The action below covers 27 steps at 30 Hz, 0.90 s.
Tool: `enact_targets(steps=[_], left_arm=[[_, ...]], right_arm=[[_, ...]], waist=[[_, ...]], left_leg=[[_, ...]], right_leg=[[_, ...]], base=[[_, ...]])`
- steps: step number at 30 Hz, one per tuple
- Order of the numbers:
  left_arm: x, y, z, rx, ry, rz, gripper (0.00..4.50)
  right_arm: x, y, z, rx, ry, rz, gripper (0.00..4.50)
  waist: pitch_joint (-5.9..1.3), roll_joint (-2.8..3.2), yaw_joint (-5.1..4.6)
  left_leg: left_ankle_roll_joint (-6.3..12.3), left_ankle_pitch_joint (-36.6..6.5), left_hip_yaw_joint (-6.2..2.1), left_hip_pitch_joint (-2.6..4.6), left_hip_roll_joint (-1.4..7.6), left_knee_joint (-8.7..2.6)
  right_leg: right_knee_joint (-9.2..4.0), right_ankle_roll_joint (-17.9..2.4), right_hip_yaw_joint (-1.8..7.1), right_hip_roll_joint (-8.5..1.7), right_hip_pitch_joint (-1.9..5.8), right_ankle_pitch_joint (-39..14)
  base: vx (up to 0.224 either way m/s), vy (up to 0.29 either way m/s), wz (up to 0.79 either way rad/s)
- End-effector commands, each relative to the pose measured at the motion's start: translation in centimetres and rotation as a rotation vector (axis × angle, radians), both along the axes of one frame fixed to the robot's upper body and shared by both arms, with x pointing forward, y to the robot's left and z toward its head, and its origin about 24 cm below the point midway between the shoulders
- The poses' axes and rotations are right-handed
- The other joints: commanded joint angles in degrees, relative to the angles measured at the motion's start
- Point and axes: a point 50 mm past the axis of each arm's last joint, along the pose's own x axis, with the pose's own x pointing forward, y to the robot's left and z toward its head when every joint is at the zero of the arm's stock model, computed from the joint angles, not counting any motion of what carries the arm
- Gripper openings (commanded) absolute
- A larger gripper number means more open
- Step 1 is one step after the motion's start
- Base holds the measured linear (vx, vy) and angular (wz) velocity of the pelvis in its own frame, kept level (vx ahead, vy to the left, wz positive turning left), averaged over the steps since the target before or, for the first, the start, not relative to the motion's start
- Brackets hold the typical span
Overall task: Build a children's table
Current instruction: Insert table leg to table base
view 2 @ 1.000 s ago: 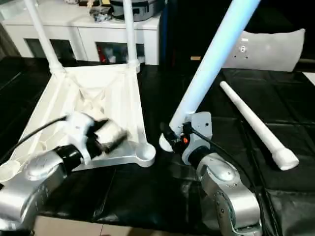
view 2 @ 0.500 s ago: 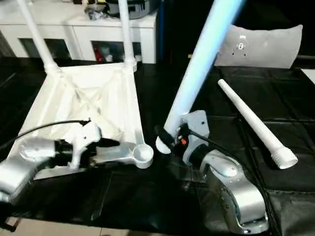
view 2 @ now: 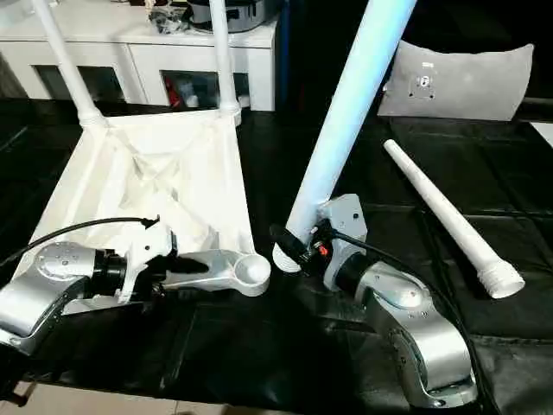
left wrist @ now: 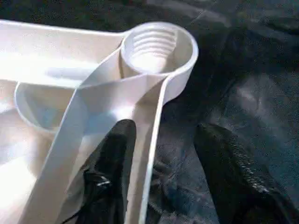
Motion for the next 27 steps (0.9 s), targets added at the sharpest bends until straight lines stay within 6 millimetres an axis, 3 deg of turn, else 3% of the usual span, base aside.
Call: enact_targets(steps=[1, 3, 11, 13, 22, 27], left_arm=[[0.3, 0.2, 0.0, 0.014, -0.011, 0.002, 1.99], [0.3, 0.3, -0.2, 0.026, -0.01, -0.002, 1.69], [0.4, 0.9, -0.9, 0.063, -0.003, -0.01, 1.19], [0.6, 1.1, -1.0, 0.078, -0.014, -0.007, 0.85], [1.0, 1.1, -1.4, 0.121, -0.038, -0.038, 0.25], [1.5, 1.0, -1.4, 0.145, -0.078, -0.037, 0.01]], right_arm=[[-0.1, 0.4, 0.3, 0.012, -0.016, 0.028, 1.89], [0.0, 0.5, 0.3, 0.014, -0.015, 0.029, 1.89], [-0.1, 0.6, 0.2, 0.015, -0.015, 0.029, 1.89], [-0.1, 0.6, 0.2, 0.015, -0.015, 0.032, 1.89], [0.1, 1.2, 0.5, 0.022, -0.02, 0.063, 1.89], [0.3, 1.4, 0.7, 0.022, -0.025, 0.072, 1.89]], waist=[[-2.42, -0.18, 0.27], [-2.48, -0.13, 0.32], [-2.6, -0.26, 0.54], [-2.55, -0.4, 0.62], [-2.23, -0.49, 0.79], [-2.35, -0.55, 0.8]], left_leg=[[-1.58, -12.3, 0.01, 0.21, 1.63, -5.45], [-1.53, -11.3, 0.01, 0.21, 1.64, -5.4], [-1.0, -8.4, 0.19, 0.25, 1.66, -5.29], [-0.94, -8.4, 0.26, 0.32, 1.67, -5.31], [-1.66, -11.7, 0.24, 0.42, 1.82, -5.72], [-1.96, -10.9, 0.18, 0.31, 1.88, -5.73]], right_leg=[[-4.78, -9.9, 1.71, -2.37, 2.3, -11.3], [-4.71, -10.1, 1.71, -2.37, 2.33, -9.7], [-4.28, -11.5, 1.61, -2.36, 2.65, -3.4], [-4.34, -11.6, 1.63, -2.41, 2.68, -3.9], [-4.9, -10.2, 1.81, -2.58, 2.34, -10.6], [-4.8, -10.1, 1.79, -2.61, 2.45, -9.2]], base=[[0.0, 0.0, 0.0], [0.0, 0.0, 0.0], [0.0, 0.0, 0.0], [0.0, 0.0, 0.0], [0.0, 0.0, 0.0], [0.0, 0.0, 0.0]])
